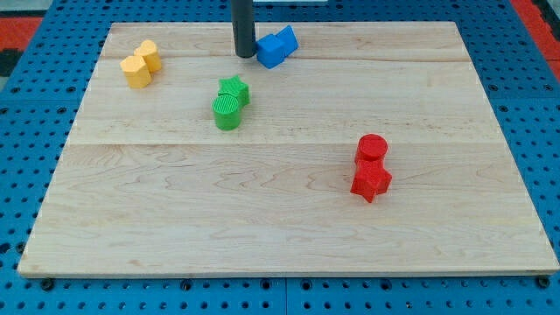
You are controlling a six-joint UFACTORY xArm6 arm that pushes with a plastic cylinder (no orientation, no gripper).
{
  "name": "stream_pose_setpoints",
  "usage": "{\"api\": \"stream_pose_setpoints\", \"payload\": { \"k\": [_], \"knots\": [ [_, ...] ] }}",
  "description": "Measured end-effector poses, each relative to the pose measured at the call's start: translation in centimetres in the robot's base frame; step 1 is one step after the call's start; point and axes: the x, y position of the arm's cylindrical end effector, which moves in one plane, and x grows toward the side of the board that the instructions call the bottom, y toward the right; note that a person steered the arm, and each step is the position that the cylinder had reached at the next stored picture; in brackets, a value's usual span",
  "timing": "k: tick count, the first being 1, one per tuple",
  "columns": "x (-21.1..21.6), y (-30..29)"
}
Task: Push the blue blocks vertically to the red blocks
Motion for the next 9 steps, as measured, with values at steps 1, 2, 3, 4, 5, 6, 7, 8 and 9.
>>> {"api": "stream_pose_setpoints", "payload": {
  "k": [1,2,3,4,5,6,7,8,9],
  "knots": [
    [-2.2,0.2],
    [-5.1,0.5],
    [-1.9,8.0],
    [-1.3,8.7],
    [-6.0,5.3],
    [-4.3,0.1],
    [-2.3,-1.6],
    [0.6,6.9],
    [0.8,16.0]
  ]
}}
